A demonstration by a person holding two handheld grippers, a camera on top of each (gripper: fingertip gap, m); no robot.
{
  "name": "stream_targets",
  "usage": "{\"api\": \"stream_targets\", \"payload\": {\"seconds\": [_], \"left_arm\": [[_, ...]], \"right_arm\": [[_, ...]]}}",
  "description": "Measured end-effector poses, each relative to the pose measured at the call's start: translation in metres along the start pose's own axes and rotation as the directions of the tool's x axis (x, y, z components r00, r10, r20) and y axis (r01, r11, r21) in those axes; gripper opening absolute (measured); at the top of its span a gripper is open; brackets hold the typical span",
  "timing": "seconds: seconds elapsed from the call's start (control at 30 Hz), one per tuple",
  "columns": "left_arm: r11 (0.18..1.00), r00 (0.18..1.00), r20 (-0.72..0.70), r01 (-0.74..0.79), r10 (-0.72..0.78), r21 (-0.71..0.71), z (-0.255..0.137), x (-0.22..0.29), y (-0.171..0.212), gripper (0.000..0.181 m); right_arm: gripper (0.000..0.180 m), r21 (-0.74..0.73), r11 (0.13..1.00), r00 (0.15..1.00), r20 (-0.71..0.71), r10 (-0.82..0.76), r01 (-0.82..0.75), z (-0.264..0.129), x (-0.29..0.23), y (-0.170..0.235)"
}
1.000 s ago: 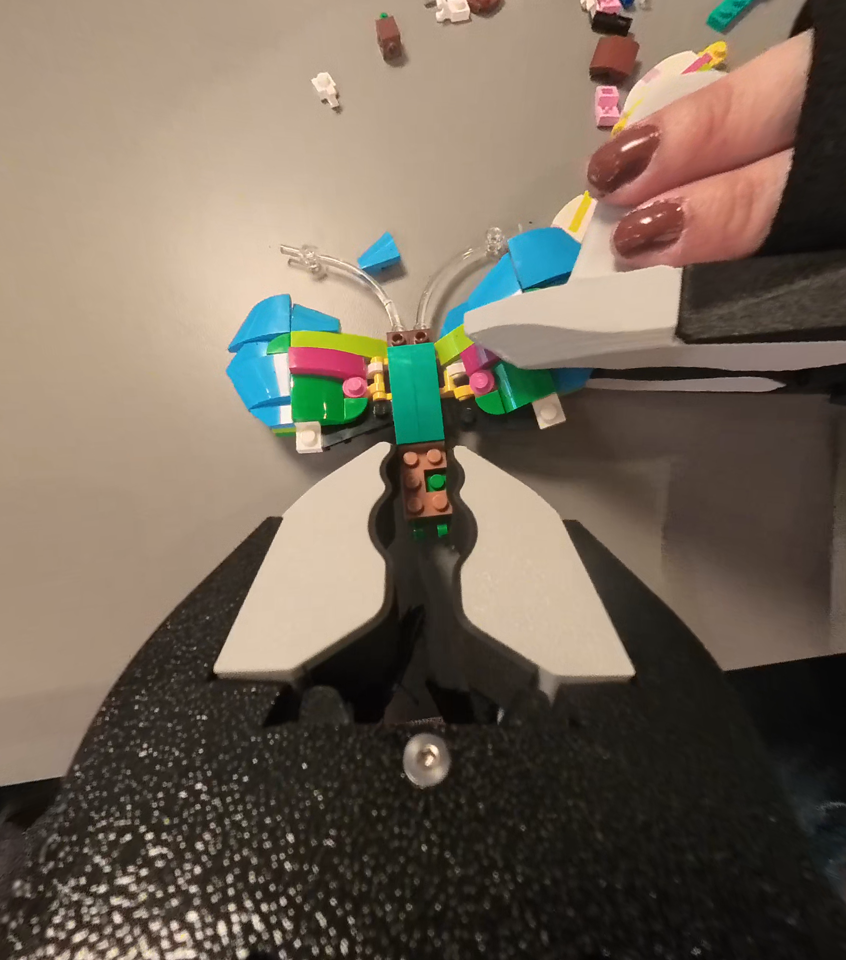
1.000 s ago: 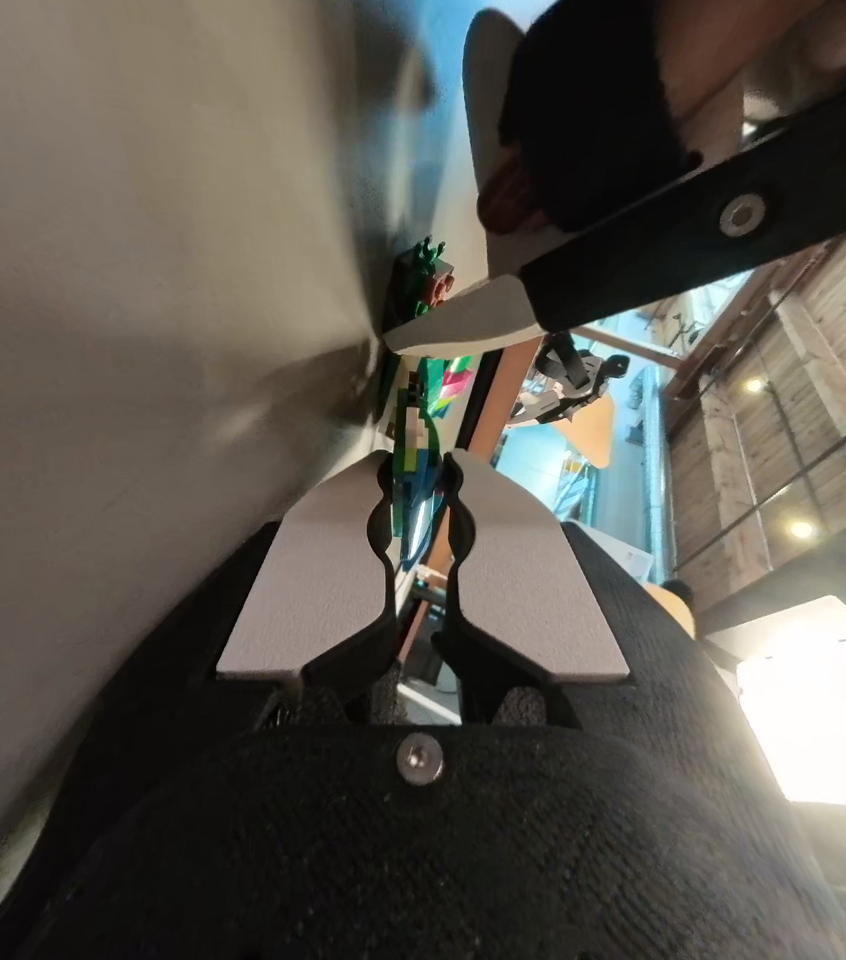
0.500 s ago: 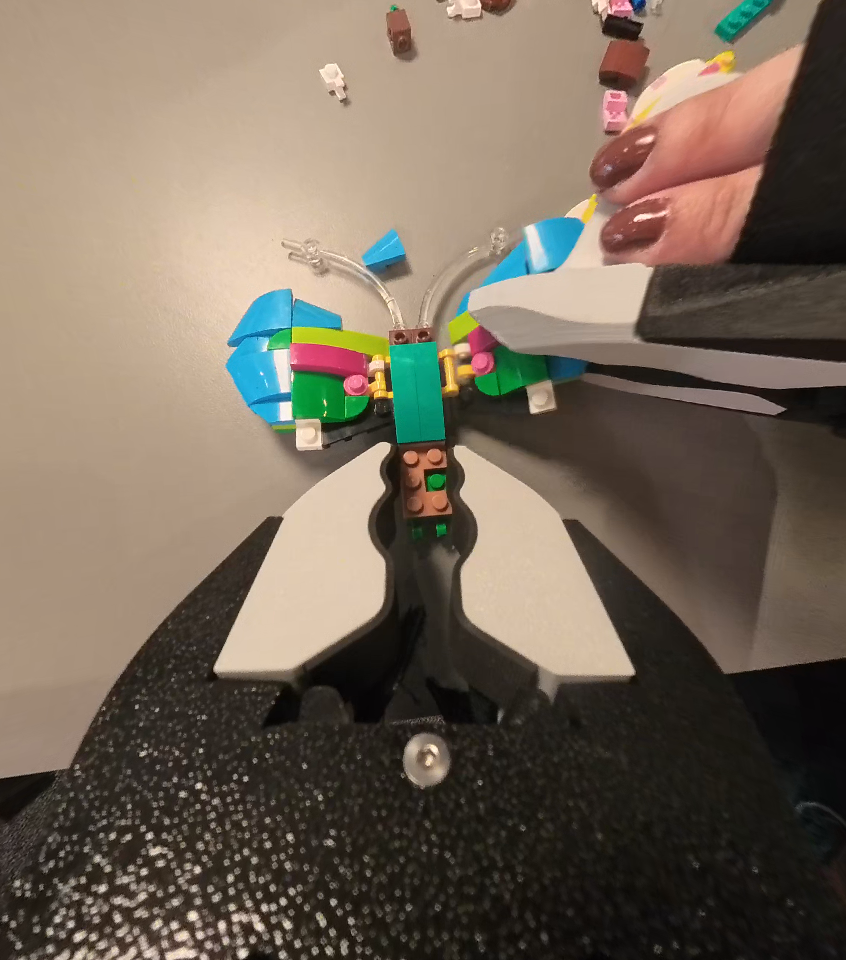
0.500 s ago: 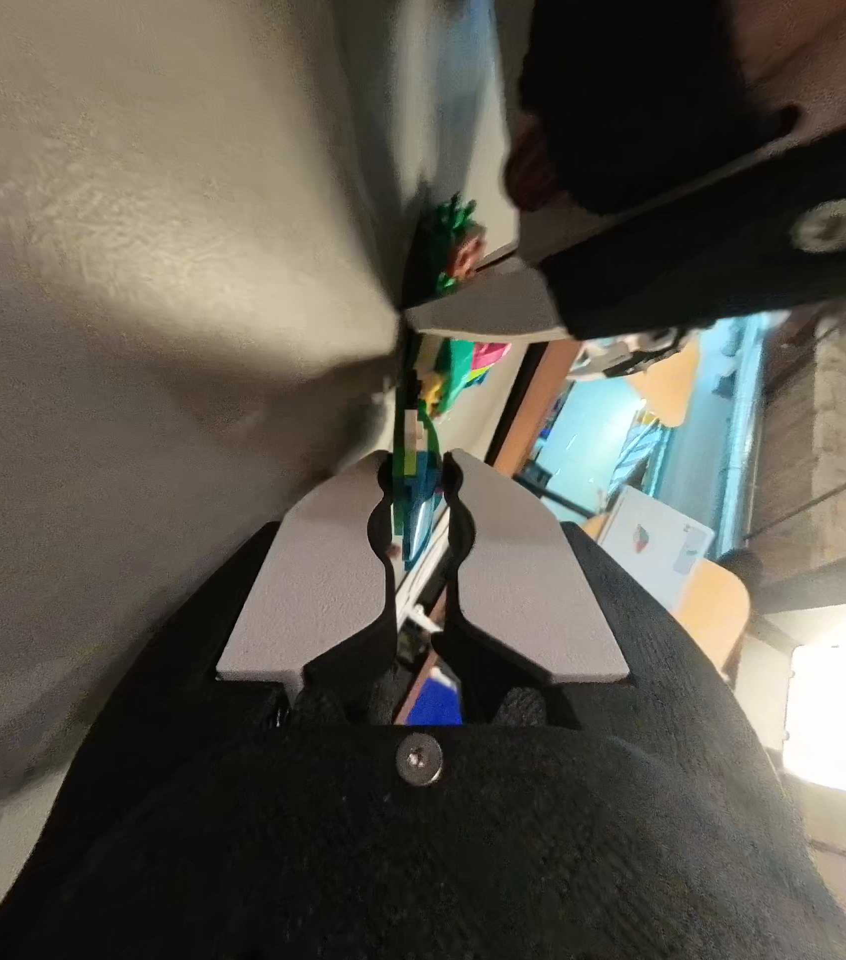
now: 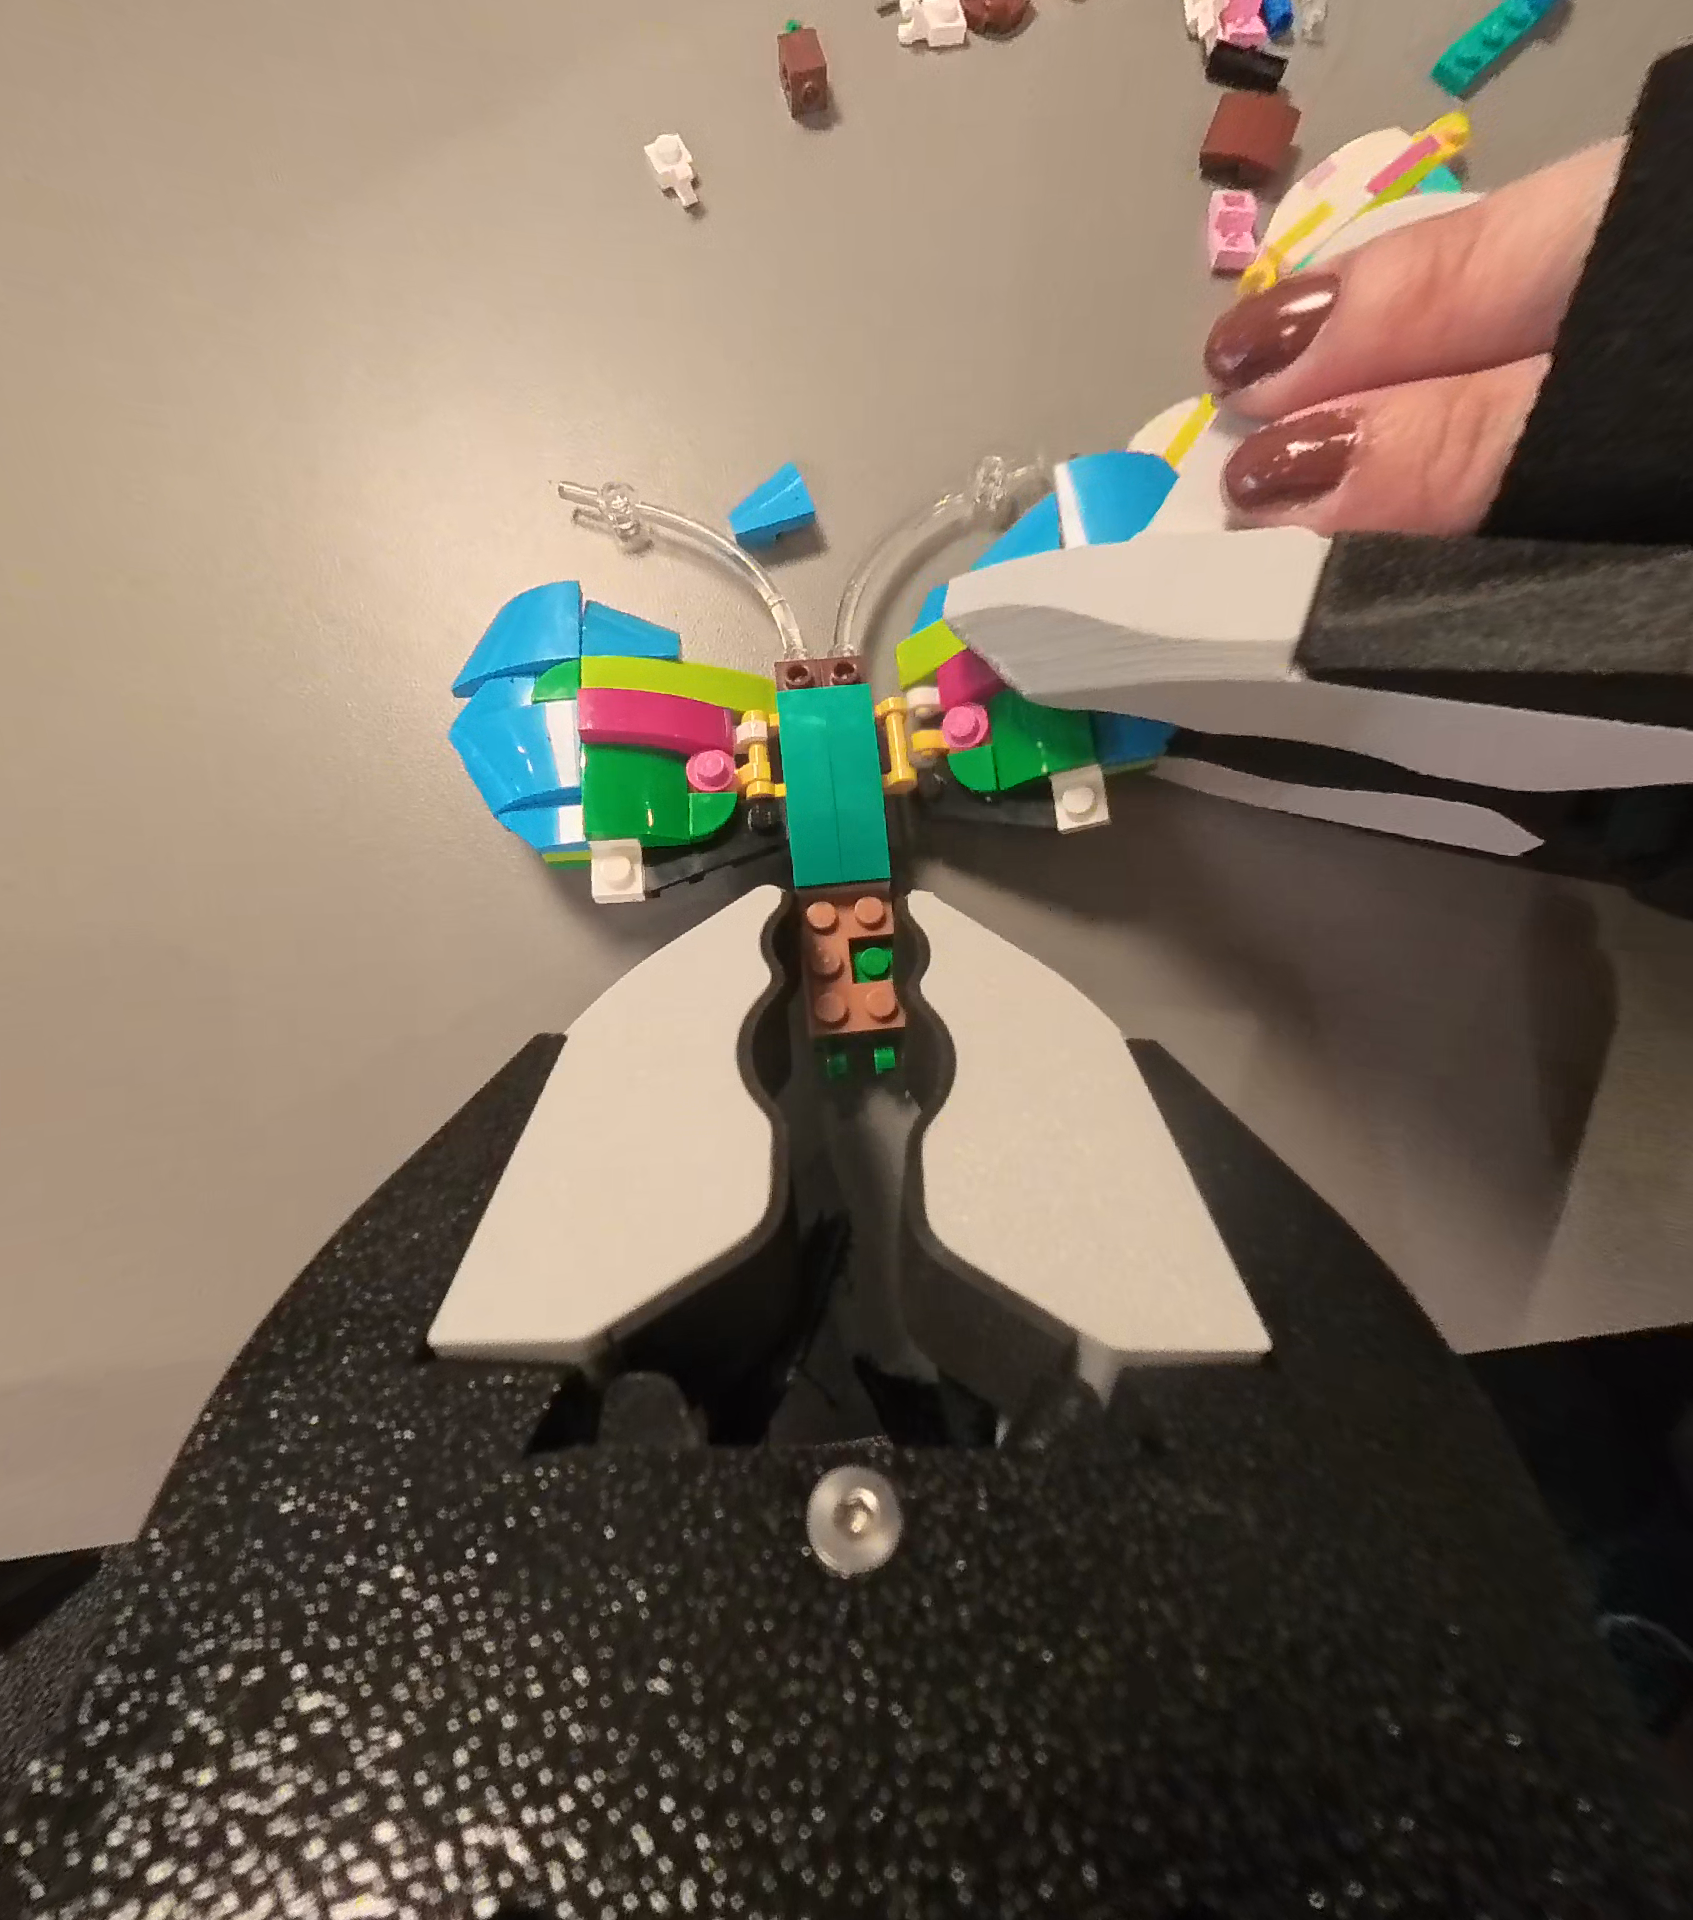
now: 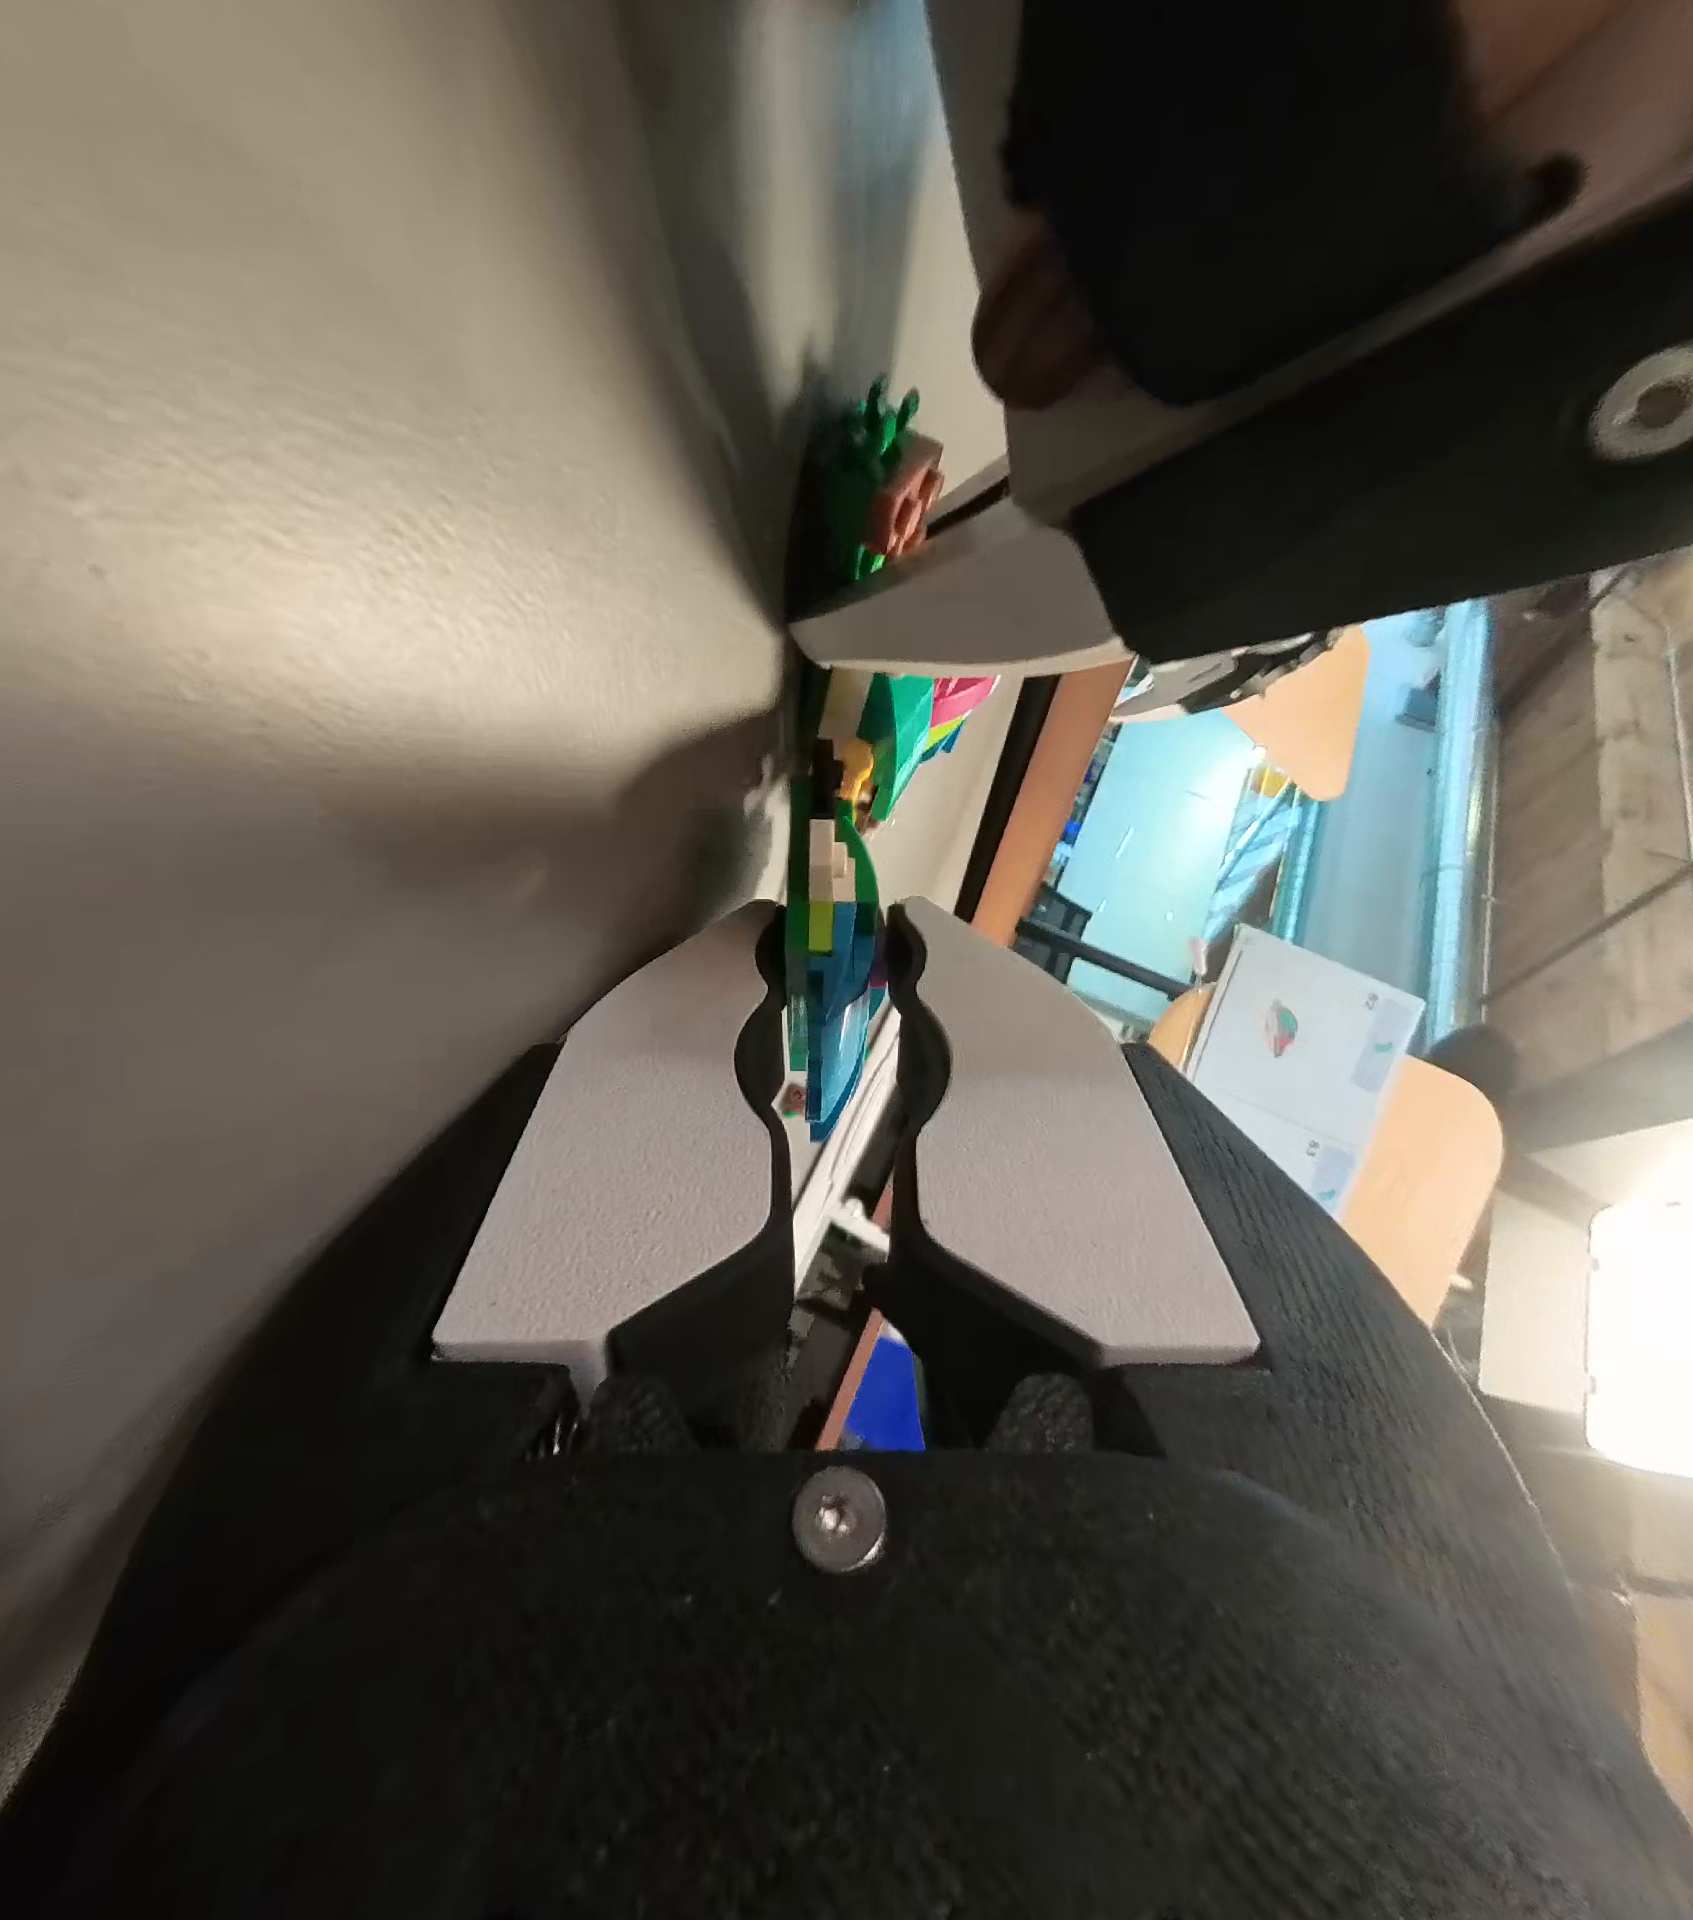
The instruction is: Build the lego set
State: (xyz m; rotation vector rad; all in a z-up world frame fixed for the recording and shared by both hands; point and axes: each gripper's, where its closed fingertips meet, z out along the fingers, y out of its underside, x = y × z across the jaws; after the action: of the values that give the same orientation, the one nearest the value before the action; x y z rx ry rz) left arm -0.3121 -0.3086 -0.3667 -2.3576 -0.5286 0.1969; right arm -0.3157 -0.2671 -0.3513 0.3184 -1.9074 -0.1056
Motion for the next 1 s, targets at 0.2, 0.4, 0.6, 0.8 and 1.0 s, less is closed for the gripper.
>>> {"api": "stream_targets", "payload": {"seconds": [0.2,0.4,0.6,0.8,1.0], "left_arm": [[1.000,1.000,-0.002,-0.002,0.002,0.001,0.0000,0.0000,0.0000,0.017],[1.000,1.000,-0.008,0.001,-0.001,0.003,0.0001,-0.0002,0.0001,0.017],[1.000,1.000,-0.005,-0.006,0.006,0.004,0.0002,-0.0007,0.0002,0.017],[1.000,1.000,-0.004,-0.012,0.012,0.001,0.0003,-0.0007,0.0000,0.017],[1.000,1.000,-0.025,-0.008,0.008,-0.006,0.0000,-0.0032,0.0001,0.016]], "right_arm": [[0.016,0.019,0.999,1.000,-0.016,0.027,-0.027,-0.0001,0.0008,-0.0010],[0.016,0.040,0.998,0.998,-0.038,0.049,-0.048,-0.0035,0.0044,-0.0016],[0.016,0.042,0.998,0.998,-0.039,0.058,-0.057,-0.0023,0.0039,-0.0014],[0.016,0.053,0.998,0.998,-0.036,0.047,-0.045,-0.0024,0.0036,-0.0027],[0.017,0.056,0.998,1.000,-0.023,0.014,-0.013,-0.0028,0.0018,-0.0039]]}}
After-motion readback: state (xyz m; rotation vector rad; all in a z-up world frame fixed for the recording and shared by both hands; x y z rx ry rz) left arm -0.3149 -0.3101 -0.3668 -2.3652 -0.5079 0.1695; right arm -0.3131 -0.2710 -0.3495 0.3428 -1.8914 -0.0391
